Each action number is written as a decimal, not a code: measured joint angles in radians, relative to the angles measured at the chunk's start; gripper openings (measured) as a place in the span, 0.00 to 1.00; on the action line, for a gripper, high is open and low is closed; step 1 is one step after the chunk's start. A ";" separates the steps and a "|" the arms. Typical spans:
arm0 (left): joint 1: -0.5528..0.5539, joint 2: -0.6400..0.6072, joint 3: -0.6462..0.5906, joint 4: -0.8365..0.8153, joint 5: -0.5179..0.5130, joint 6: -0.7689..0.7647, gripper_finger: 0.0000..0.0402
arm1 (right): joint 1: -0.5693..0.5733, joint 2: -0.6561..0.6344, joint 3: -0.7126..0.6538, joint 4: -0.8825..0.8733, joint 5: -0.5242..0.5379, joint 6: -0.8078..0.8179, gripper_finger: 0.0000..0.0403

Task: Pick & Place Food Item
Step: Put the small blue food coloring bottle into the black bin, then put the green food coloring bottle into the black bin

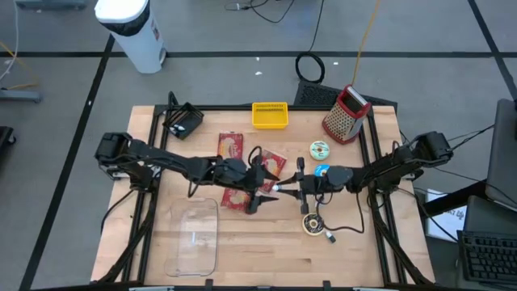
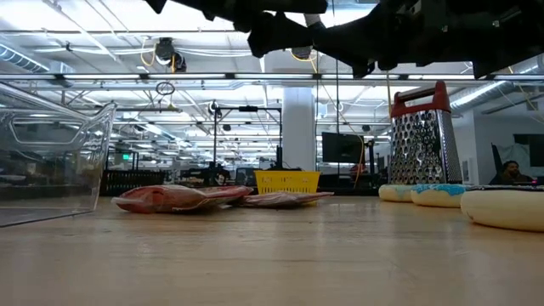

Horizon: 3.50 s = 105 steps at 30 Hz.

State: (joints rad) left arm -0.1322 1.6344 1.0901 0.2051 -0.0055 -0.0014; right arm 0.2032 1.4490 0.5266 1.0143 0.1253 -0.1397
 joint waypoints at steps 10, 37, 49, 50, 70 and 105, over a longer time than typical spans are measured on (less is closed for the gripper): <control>0.001 0.000 0.002 0.014 -0.030 0.023 0.59 | 0.008 0.001 0.000 0.005 0.002 -0.007 0.17; 0.000 -0.012 0.002 0.031 -0.095 0.039 0.16 | 0.008 0.001 -0.001 0.014 0.060 0.088 0.25; 0.080 -0.241 -0.004 -0.252 -0.311 0.003 0.17 | 0.008 0.000 -0.001 -0.001 0.159 0.147 0.34; 0.094 -0.258 -0.003 -0.278 -0.332 -0.001 0.17 | 0.008 0.000 -0.001 -0.004 0.159 0.147 0.34; 0.689 -0.708 -0.459 -0.408 -0.391 -0.202 0.18 | -0.006 0.001 -0.001 -0.084 0.161 0.146 0.33; 1.035 -0.661 -0.754 -0.201 -0.247 -0.314 0.56 | -0.039 0.001 -0.001 -0.151 0.161 0.158 0.34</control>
State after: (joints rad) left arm 0.9031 0.9739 0.3356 0.0037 -0.2522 -0.3155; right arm 0.1642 1.4498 0.5255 0.8637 0.2866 0.0182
